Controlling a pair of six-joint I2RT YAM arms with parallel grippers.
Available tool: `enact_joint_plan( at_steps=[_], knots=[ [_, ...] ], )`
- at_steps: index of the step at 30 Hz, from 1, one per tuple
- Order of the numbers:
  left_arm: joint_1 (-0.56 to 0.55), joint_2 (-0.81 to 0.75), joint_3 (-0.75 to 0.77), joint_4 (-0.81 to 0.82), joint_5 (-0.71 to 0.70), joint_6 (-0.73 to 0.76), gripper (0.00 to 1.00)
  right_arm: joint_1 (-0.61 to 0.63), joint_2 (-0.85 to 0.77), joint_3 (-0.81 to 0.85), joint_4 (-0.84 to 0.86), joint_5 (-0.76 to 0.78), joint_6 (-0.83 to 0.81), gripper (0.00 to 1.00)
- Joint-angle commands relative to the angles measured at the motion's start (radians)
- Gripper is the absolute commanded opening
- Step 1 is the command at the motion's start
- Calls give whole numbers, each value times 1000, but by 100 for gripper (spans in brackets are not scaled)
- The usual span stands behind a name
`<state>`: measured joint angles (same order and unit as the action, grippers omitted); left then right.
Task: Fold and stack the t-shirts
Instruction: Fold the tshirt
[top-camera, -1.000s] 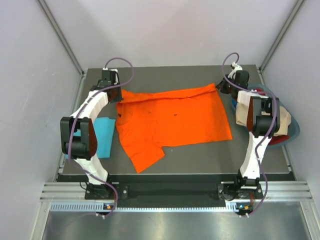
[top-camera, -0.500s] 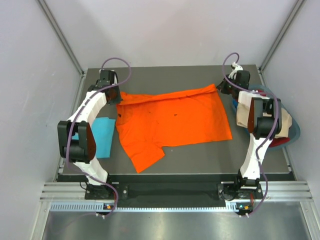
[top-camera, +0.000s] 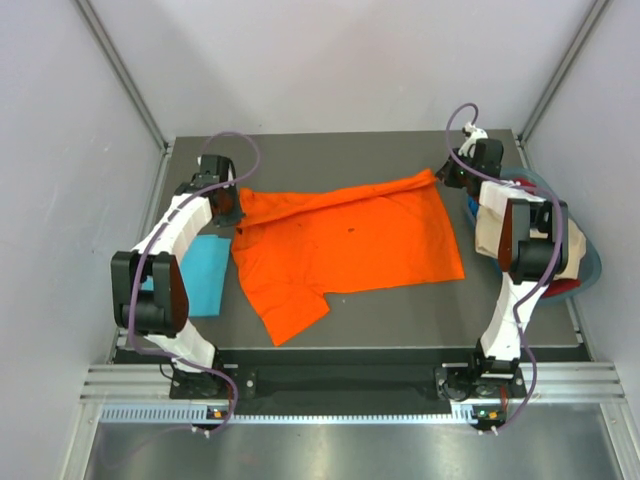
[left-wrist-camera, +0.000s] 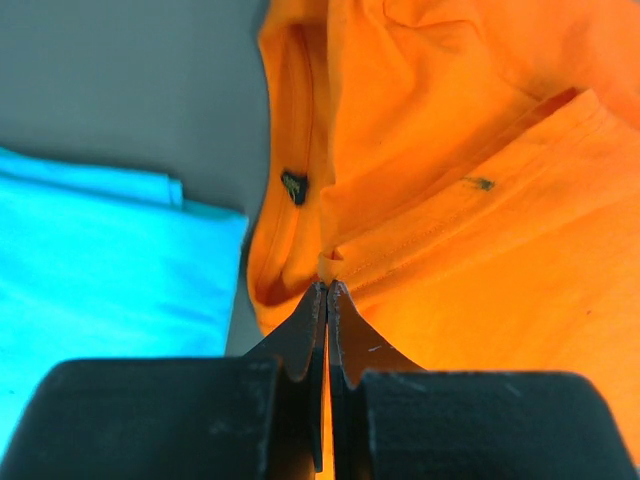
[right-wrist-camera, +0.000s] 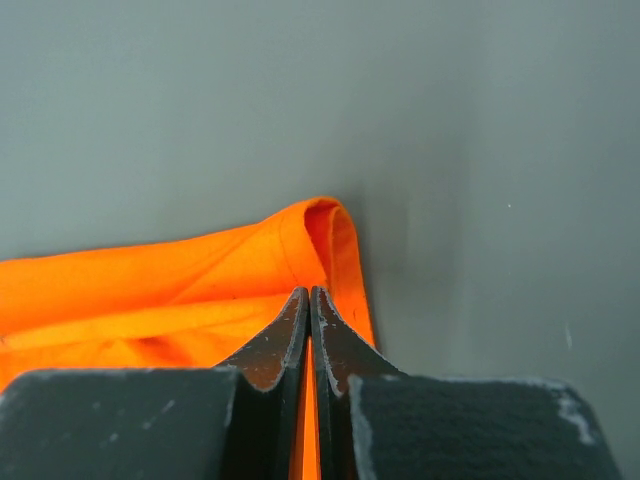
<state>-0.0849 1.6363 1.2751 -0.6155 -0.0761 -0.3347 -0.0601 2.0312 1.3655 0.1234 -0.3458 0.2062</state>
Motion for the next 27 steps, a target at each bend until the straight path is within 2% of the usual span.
enact_joint_plan(
  at_steps=[1,9,17,27],
  knots=[
    [1,-36,-26,-10,36,3,0,-21,-51,17,10,-16,-51,0],
    [1,-12,-20,5,61,-10,0,-7,17,93,31,-82,-59,0],
    [1,-15,-13,-3,45,-10,0,29,49,202,-73,20,-100,0],
    [1,-64,24,-79,16,13,0,29,-74,153,-231,162,-162,0]
  ],
)
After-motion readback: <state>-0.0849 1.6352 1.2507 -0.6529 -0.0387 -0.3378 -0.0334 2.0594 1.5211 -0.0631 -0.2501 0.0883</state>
